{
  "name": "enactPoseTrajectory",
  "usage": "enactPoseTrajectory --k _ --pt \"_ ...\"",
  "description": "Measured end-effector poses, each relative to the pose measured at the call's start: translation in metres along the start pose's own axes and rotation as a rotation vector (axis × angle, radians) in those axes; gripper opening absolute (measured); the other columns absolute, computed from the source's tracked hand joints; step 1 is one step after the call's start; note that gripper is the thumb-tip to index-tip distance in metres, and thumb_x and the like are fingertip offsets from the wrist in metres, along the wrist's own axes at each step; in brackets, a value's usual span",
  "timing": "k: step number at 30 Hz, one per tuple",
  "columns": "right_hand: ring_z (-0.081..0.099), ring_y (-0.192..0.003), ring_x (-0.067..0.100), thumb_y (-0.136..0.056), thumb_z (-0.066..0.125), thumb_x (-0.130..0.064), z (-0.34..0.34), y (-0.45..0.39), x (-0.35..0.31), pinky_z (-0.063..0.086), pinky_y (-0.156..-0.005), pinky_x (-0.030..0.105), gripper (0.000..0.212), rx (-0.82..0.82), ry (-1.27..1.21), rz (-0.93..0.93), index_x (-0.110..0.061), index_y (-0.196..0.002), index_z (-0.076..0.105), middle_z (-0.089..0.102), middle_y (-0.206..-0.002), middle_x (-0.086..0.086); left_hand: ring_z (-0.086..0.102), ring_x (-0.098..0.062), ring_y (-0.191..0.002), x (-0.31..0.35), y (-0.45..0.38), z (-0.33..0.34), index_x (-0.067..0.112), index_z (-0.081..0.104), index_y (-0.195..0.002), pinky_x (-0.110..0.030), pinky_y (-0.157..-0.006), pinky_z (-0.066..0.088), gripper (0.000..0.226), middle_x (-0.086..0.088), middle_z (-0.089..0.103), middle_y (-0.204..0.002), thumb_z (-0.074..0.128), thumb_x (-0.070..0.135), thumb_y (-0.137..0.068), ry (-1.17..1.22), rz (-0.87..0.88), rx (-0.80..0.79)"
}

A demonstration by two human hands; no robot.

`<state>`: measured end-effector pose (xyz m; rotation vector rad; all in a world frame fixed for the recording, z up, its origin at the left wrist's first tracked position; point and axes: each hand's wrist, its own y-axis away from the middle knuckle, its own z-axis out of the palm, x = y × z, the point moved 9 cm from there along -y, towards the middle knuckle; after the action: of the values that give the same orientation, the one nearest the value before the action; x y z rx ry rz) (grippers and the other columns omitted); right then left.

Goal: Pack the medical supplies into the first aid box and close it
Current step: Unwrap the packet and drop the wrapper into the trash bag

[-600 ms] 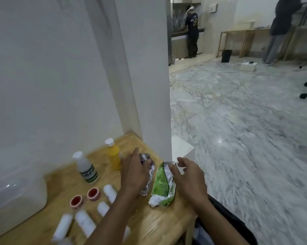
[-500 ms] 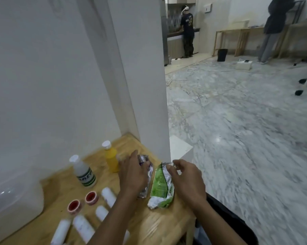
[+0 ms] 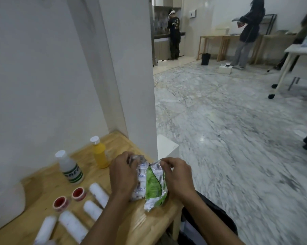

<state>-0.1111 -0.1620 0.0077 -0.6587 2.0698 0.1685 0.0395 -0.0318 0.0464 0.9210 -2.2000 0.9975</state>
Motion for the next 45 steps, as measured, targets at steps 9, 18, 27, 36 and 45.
enactPoseTrajectory --k 9,18,27,36,45 --pt "0.059 -0.081 -0.007 -0.095 0.061 -0.025 -0.046 0.019 0.001 0.038 -0.065 0.008 0.014 0.104 -0.203 0.016 -0.027 -0.081 0.065 0.066 -0.082 -0.014 0.064 -0.009 -0.077 0.02 0.015 -0.004 0.017 0.075 -0.083 -0.025 -0.069 0.046 0.007 0.007 0.072 -0.079 0.069 0.018 -0.086 0.143 -0.014 -0.021" --pt "0.065 -0.089 0.0 -0.094 0.064 -0.026 -0.152 0.028 0.042 0.053 -0.078 0.023 0.011 0.478 -0.319 0.056 -0.02 -0.093 0.072 0.068 -0.088 -0.02 0.066 -0.006 -0.084 0.098 0.032 0.036 0.018 0.077 -0.087 -0.025 -0.079 0.048 0.008 0.012 0.073 -0.084 0.073 0.024 -0.082 0.314 0.012 -0.039" --pt "0.06 -0.114 0.008 -0.096 0.06 -0.021 -0.187 0.04 0.125 0.051 -0.098 0.035 0.01 0.56 -0.312 0.137 -0.021 -0.086 0.063 0.066 -0.126 0.003 0.067 -0.007 -0.094 0.137 0.077 0.131 0.016 0.077 -0.1 -0.024 -0.086 0.049 0.017 0.005 0.075 -0.098 0.069 0.024 -0.087 0.335 -0.007 -0.199" --pt "0.061 -0.107 0.01 -0.097 0.058 -0.018 -0.154 0.058 0.215 0.037 -0.071 -0.004 0.012 0.504 -0.179 0.299 -0.021 -0.086 0.06 0.068 -0.11 -0.002 0.053 0.004 -0.06 0.111 0.136 0.205 0.015 0.077 -0.09 -0.009 -0.061 0.037 0.013 0.005 0.073 -0.077 0.065 0.019 -0.09 0.186 -0.013 -0.352" --pt "0.057 -0.064 0.004 -0.098 0.056 -0.024 -0.094 0.062 0.27 0.042 -0.056 0.017 0.016 0.428 -0.138 0.419 -0.023 -0.082 0.059 0.062 -0.072 -0.009 0.054 -0.004 -0.075 0.042 0.154 0.247 0.012 0.076 -0.1 -0.017 -0.072 0.038 0.016 -0.002 0.076 -0.092 0.065 0.018 -0.09 0.038 -0.18 -0.414"
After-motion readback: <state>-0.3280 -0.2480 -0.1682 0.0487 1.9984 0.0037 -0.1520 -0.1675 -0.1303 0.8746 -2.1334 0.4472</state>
